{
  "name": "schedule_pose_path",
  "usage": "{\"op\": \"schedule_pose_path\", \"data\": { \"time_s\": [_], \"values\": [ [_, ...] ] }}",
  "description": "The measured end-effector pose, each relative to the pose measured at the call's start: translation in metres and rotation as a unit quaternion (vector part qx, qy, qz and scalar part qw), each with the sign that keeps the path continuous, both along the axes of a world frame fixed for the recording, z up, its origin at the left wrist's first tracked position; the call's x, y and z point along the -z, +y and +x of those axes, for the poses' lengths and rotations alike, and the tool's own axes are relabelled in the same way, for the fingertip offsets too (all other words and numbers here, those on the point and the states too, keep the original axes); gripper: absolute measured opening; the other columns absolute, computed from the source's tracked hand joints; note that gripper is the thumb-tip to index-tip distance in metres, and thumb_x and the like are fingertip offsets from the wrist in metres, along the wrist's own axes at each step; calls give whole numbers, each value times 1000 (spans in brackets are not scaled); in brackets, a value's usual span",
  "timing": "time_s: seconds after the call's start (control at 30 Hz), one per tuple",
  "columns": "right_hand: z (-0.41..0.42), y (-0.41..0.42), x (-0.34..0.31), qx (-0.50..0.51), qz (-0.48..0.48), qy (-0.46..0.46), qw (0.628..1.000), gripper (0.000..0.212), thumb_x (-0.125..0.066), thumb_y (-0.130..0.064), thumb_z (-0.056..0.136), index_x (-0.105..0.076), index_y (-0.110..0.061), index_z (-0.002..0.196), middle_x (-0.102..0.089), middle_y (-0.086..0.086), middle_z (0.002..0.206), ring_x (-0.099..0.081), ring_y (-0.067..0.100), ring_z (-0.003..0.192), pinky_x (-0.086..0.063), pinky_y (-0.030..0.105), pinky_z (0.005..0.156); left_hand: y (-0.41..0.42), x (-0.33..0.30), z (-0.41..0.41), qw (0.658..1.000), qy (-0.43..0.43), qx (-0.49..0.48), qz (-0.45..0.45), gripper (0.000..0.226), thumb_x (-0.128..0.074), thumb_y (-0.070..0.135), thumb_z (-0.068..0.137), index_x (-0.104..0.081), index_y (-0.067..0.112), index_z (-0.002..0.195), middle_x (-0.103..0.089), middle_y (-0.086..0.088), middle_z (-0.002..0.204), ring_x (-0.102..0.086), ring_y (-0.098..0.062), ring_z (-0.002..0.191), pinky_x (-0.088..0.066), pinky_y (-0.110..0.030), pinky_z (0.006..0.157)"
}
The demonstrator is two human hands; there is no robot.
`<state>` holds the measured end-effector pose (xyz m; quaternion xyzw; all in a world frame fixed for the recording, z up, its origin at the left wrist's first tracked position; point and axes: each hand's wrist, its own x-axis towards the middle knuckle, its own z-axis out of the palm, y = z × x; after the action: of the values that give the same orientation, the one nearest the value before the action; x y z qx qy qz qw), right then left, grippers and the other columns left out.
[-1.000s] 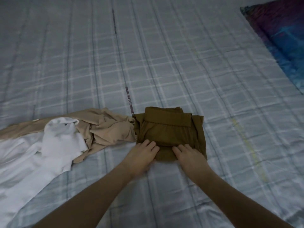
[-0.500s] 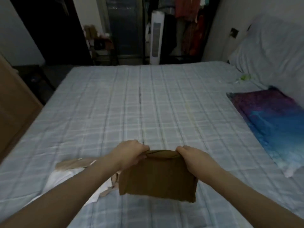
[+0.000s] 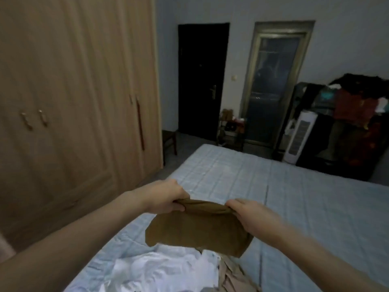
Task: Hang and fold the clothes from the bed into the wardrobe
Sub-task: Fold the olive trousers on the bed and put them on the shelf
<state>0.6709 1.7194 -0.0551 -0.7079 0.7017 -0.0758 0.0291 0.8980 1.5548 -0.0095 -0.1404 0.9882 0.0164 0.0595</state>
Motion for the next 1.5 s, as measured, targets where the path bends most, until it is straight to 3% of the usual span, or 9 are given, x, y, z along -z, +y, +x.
{"op": "schedule_pose_path", "data": {
  "time_s": [0.13,0.23,0.33,0.47,0.7,0.9,1.03,1.4,1.5],
  "values": [
    [99,-60,-26,-80,-25,24,996,25,-42,-19,99,-47,-36,117,-57,-7,115,-58,15,101,-51,34,85,-9,-33,131,995,18,-91,-25,10,-54,35,95,-59,27,95,-64,7,92,-57,-10,88,-40,-31,68],
    [187,-98,-38,-153,-41,39,987,23,-43,-18,99,-48,-30,118,-58,-2,114,-59,19,99,-51,36,83,-6,-39,238,986,35,-162,-1,9,-55,35,95,-60,28,96,-65,8,94,-55,-7,89,-38,-29,69],
    [286,-126,-38,-250,-48,45,966,22,-45,-17,98,-48,-26,118,-59,1,110,-60,22,94,-51,38,77,8,-32,351,968,50,-245,11,13,-56,37,94,-61,25,96,-65,7,95,-58,-10,89,-47,-33,75],
    [426,-149,-32,-371,-51,22,927,19,-44,-16,97,-48,-27,112,-61,1,106,-61,23,92,-51,40,74,46,-19,491,933,36,-358,20,13,-54,36,97,-61,28,104,-63,8,98,-55,-10,93,-40,-29,74],
    [645,-155,-45,-502,-24,-40,864,14,-41,-23,99,-51,-24,108,-61,3,105,-60,25,95,-50,42,79,118,-23,686,842,15,-537,-39,24,-50,44,97,-58,34,118,-62,10,108,-56,-13,104,-45,-31,76],
    [759,-173,-64,-549,-5,-70,833,12,-42,-27,99,-54,-28,98,-59,-7,98,-58,13,87,-52,43,76,143,-34,768,779,11,-610,-142,16,-46,43,99,-54,38,111,-63,7,106,-59,-21,102,-42,-33,71],
    [808,-200,-74,-568,-18,-75,819,13,-41,-24,100,-53,-26,97,-57,-6,98,-58,14,89,-51,40,77,130,-36,809,740,14,-644,-193,22,-41,46,99,-51,39,118,-64,3,108,-61,-27,102,-47,-36,74],
    [913,-359,-93,-577,-59,-25,814,14,-44,-24,99,-56,-27,105,-61,-4,107,-60,17,91,-53,42,77,-17,-54,910,746,16,-644,-171,26,-45,47,98,-54,36,120,-61,5,114,-59,-23,102,-51,-38,77],
    [935,-405,-104,-572,-88,-24,815,17,-45,-21,99,-57,-23,112,-61,-2,110,-61,18,92,-53,42,77,-64,-66,935,746,32,-645,-165,24,-45,47,99,-55,38,119,-63,6,107,-60,-22,97,-50,-39,74]
  ]
}}
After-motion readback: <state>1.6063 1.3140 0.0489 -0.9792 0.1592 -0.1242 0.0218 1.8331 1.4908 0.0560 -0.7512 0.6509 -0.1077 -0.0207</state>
